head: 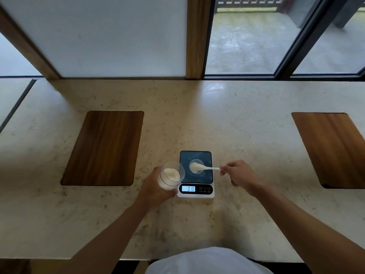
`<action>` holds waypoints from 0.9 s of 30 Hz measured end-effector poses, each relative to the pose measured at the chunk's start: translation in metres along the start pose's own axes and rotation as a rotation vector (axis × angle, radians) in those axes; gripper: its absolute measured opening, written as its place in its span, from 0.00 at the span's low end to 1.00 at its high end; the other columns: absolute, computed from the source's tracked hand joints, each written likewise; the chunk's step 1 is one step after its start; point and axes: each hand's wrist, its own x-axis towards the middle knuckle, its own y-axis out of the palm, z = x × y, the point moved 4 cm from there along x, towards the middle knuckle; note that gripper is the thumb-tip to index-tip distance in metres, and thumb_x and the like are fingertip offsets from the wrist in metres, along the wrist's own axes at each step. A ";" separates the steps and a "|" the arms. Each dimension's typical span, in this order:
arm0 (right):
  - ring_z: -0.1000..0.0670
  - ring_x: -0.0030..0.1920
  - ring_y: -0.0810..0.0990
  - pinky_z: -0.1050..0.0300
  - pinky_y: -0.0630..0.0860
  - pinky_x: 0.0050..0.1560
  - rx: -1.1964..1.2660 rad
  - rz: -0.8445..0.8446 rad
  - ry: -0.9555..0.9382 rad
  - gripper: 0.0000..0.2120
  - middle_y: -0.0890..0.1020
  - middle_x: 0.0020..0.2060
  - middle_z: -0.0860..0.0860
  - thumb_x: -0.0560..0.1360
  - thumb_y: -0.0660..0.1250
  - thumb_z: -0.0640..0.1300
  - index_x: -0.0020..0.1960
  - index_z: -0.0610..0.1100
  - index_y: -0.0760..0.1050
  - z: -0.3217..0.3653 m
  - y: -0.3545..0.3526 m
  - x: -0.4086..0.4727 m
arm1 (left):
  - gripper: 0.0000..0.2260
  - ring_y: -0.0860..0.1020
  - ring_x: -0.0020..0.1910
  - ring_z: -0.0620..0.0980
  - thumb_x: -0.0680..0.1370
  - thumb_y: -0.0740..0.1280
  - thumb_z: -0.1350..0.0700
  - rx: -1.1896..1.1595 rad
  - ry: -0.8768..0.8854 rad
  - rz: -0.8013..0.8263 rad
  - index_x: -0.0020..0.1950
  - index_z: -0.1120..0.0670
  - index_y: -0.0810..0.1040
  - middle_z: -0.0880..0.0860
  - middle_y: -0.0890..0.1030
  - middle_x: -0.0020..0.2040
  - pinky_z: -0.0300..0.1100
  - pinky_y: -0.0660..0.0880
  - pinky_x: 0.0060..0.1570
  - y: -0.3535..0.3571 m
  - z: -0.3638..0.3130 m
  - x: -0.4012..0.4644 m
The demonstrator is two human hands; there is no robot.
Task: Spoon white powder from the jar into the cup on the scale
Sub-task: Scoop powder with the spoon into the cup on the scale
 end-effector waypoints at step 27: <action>0.52 0.23 0.69 0.61 0.69 0.24 -0.023 -0.028 0.022 0.16 0.77 0.26 0.49 0.80 0.63 0.47 0.38 0.43 0.83 0.006 0.016 0.004 | 0.35 0.76 0.48 0.38 0.62 0.83 0.50 0.026 0.017 -0.001 0.62 0.41 0.67 0.41 0.76 0.54 0.24 0.68 0.43 0.000 0.002 -0.001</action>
